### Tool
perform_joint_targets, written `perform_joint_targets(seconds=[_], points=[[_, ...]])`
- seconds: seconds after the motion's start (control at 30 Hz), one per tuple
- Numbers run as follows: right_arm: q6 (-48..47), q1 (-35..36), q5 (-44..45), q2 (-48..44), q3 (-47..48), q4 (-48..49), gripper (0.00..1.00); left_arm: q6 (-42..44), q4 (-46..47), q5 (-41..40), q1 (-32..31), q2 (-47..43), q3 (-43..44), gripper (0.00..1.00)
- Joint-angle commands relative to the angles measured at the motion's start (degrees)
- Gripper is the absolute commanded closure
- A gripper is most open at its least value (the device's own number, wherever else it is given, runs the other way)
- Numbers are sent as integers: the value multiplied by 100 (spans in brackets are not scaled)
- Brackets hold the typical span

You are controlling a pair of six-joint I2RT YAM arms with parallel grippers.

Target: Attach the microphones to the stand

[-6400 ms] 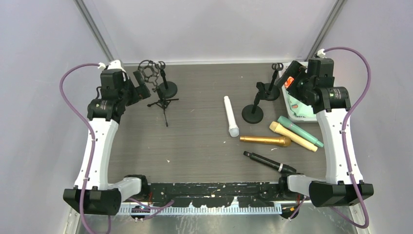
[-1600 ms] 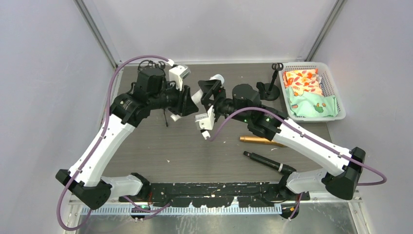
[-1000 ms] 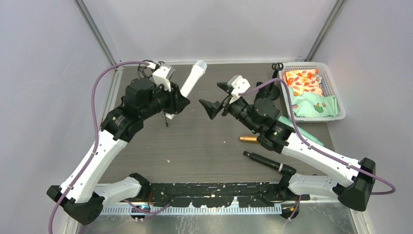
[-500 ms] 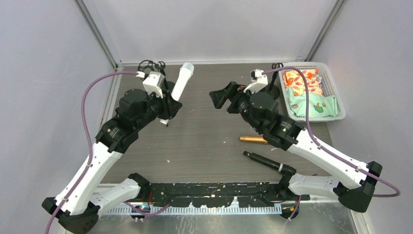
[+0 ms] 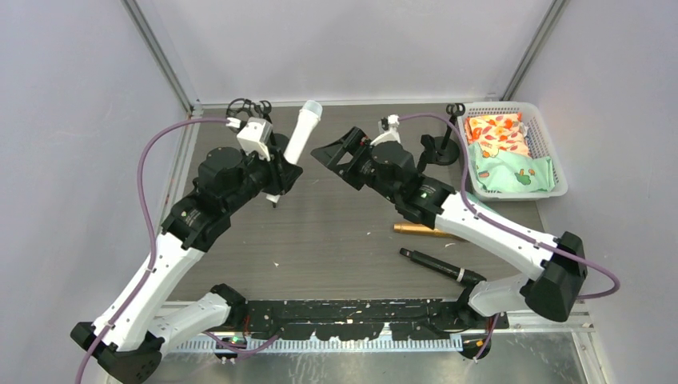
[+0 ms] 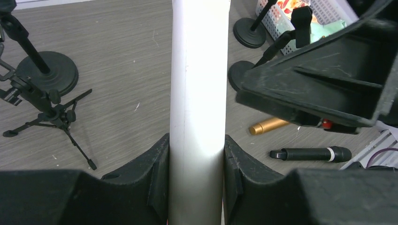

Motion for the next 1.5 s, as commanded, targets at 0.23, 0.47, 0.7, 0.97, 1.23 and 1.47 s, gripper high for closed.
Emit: perform_joint_targets(seconds=[0.23, 0.47, 0.7, 0.97, 1.23, 1.47], points=[[448, -255, -671, 640, 833, 1102, 14, 101, 413, 373, 24, 13, -15, 100], [714, -593, -1110, 986, 880, 1436, 29, 147, 462, 728, 19, 111, -21, 99], [552, -642, -1546, 1078, 940, 1604, 38, 138, 416, 698, 19, 203, -68, 99], [505, -640, -1840, 1096, 916, 1773, 51, 112, 386, 615, 23, 332, -63, 97], [-136, -702, -961, 681, 574, 1784, 98, -29, 345, 34, 27, 301, -106, 39], [-1320, -807, 153, -39, 480, 1193, 99, -274, 219, 155, 384, 353, -93, 0]])
